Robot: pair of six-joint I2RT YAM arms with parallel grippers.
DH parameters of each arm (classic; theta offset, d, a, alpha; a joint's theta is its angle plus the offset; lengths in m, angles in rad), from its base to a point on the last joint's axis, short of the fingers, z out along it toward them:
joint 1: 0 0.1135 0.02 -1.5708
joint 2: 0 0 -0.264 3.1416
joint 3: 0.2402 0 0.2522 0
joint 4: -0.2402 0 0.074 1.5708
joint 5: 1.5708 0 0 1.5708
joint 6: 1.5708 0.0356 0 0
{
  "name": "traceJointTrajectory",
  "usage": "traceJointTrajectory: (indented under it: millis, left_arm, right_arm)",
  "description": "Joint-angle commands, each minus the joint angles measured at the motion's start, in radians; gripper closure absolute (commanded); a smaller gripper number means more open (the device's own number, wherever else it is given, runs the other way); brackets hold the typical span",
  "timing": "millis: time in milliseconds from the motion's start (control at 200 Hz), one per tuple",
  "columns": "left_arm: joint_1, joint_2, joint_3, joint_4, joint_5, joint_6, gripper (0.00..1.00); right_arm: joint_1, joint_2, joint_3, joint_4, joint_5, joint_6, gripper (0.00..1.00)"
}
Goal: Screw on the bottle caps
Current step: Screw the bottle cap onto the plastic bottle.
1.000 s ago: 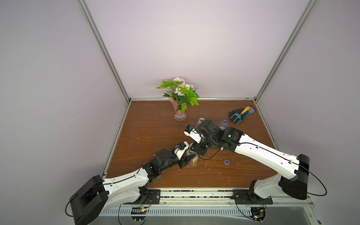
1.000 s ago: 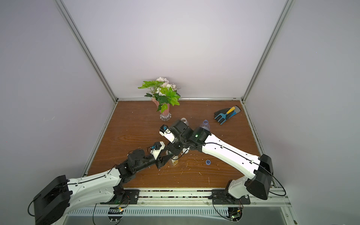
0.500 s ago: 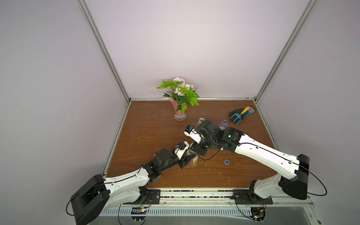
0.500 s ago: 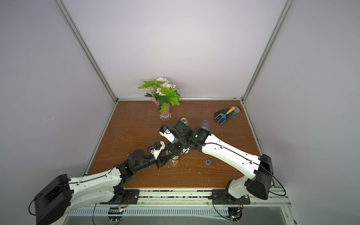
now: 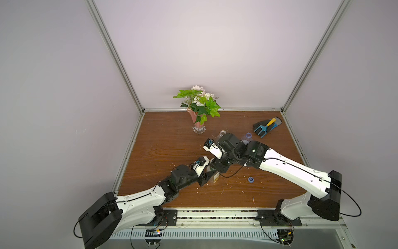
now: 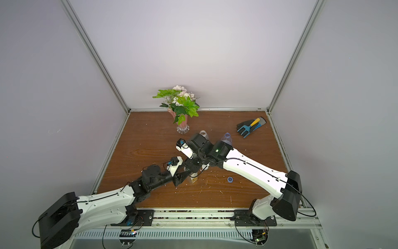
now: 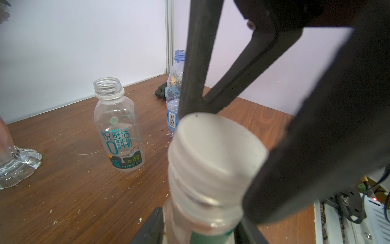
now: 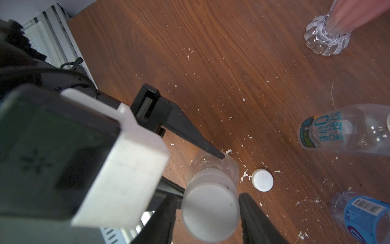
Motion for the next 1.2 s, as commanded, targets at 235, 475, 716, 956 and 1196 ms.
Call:
traceJointTrajectory:
  millis: [235, 475, 716, 956, 1196]
  left_arm:
    - [-0.01, 0.014, -0.005, -0.017, 0.011, -0.005, 0.47]
    - [-0.011, 0.013, -0.006, -0.021, 0.01, -0.004, 0.47]
    - [-0.01, 0.01, -0.01, -0.022, 0.009, -0.004, 0.47]
    - [-0.01, 0.002, -0.011, -0.032, 0.009, -0.005, 0.47]
    - [-0.01, -0.007, -0.015, -0.038, 0.005, -0.004, 0.47]
  right_arm:
    - [0.007, -0.002, 0.063, -0.005, 0.027, -0.001, 0.37]
    - [0.006, -0.041, 0.095, 0.002, 0.049, 0.008, 0.27]
    - [-0.013, -0.065, 0.104, -0.023, 0.125, 0.004, 0.21]
    - [-0.036, -0.048, 0.116, -0.022, 0.137, -0.001, 0.14]
    - [-0.042, -0.02, 0.053, -0.002, 0.132, -0.004, 0.12]
